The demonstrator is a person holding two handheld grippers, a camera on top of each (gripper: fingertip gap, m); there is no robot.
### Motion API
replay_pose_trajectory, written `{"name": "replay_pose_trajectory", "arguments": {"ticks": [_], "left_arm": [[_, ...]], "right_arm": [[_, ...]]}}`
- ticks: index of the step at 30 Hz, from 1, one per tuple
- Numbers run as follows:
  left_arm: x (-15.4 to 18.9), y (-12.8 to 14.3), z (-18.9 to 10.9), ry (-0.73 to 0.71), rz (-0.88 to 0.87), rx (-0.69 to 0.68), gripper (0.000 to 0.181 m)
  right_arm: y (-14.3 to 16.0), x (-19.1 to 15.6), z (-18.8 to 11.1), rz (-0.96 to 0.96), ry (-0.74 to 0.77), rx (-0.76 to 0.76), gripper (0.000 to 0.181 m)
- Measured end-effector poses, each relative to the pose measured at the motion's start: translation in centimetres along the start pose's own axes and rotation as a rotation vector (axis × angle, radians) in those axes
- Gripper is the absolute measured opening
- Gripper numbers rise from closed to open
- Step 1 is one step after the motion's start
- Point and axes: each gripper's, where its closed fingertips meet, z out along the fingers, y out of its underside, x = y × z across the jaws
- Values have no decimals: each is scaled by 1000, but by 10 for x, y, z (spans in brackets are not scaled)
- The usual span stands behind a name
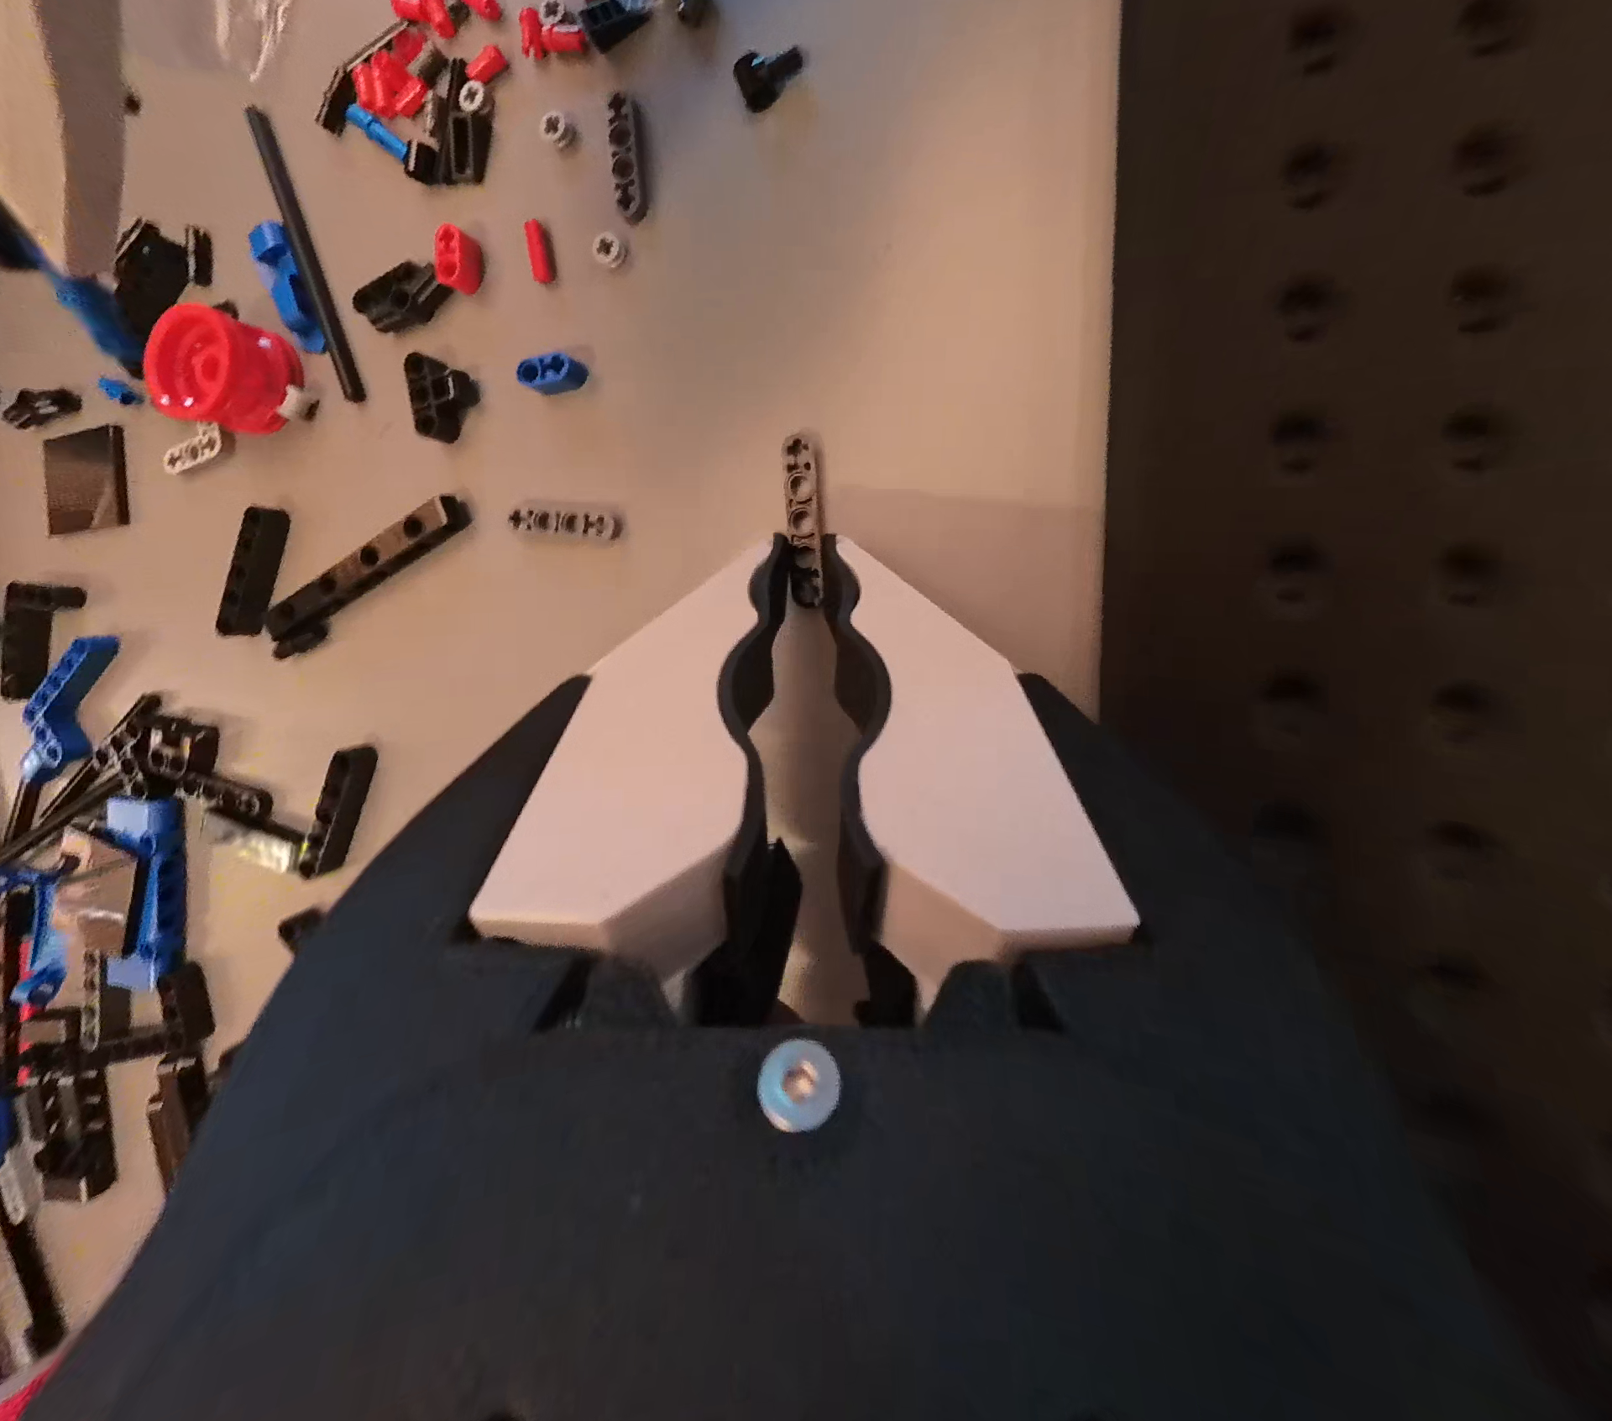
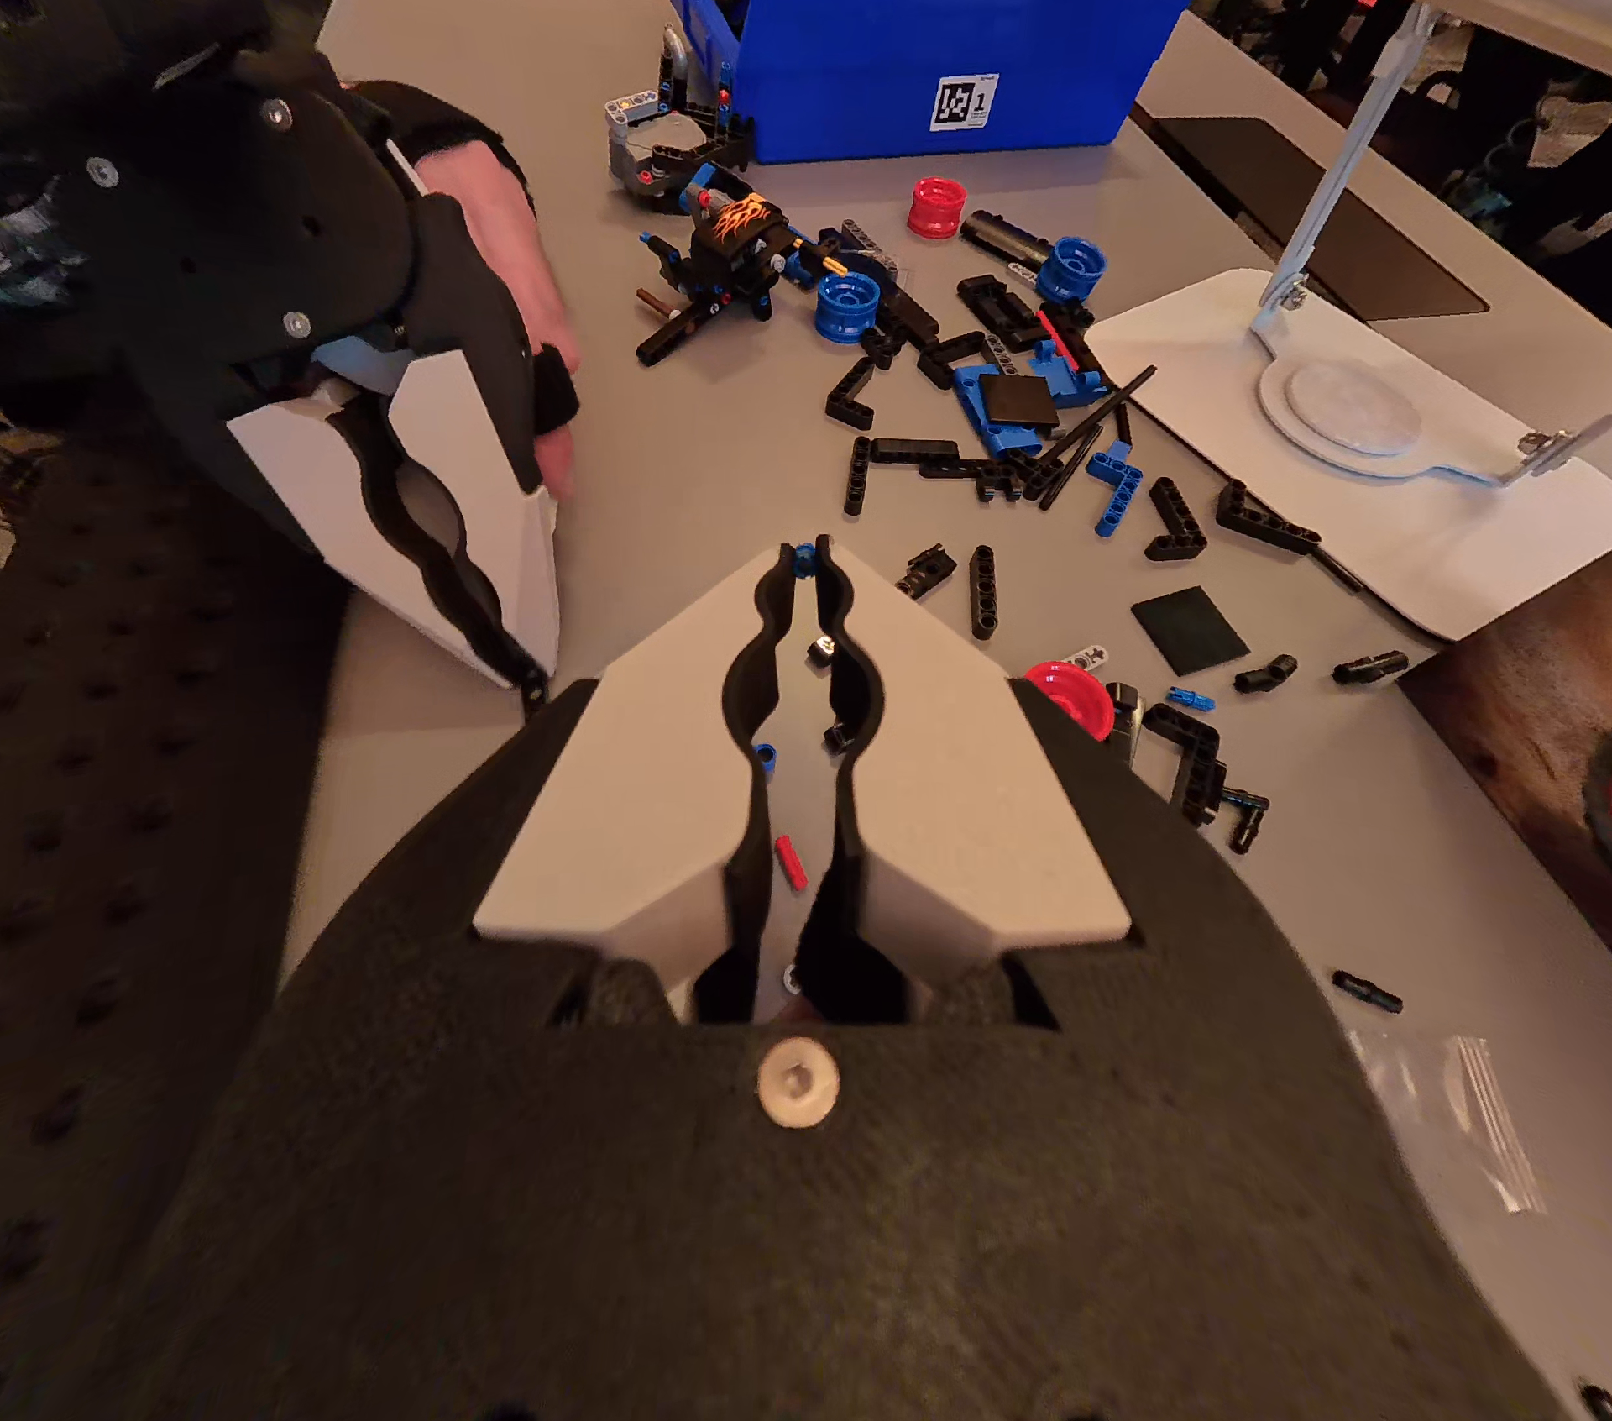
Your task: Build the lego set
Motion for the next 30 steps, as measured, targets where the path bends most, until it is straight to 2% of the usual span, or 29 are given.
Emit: {"name": "replay_pose_trajectory", "arguments": {"ticks": [7,12,16,18,22,25,28,30], "left_arm": [[-15,20,-19,-74,-50,-11,8],[-5,11,-20,-11,-76,39,26],[-11,14,-13,-32,-75,-3,31],[-16,20,-12,-42,-102,-29,28],[-20,26,-9,-31,-128,-54,4],[-23,25,-7,-20,-139,-45,4],[-33,27,-7,-76,-125,-42,4],[-40,21,-10,-111,-155,12,4]], "right_arm": [[1,0,1,4,-2,-1,1],[3,0,2,9,-6,-8,1],[4,1,2,12,-4,-11,1],[4,2,1,13,-3,-8,1],[3,0,2,9,-9,-9,1],[4,-1,3,7,-15,-13,1],[2,-1,2,10,-12,-4,1],[0,-1,2,15,-13,10,1]]}}
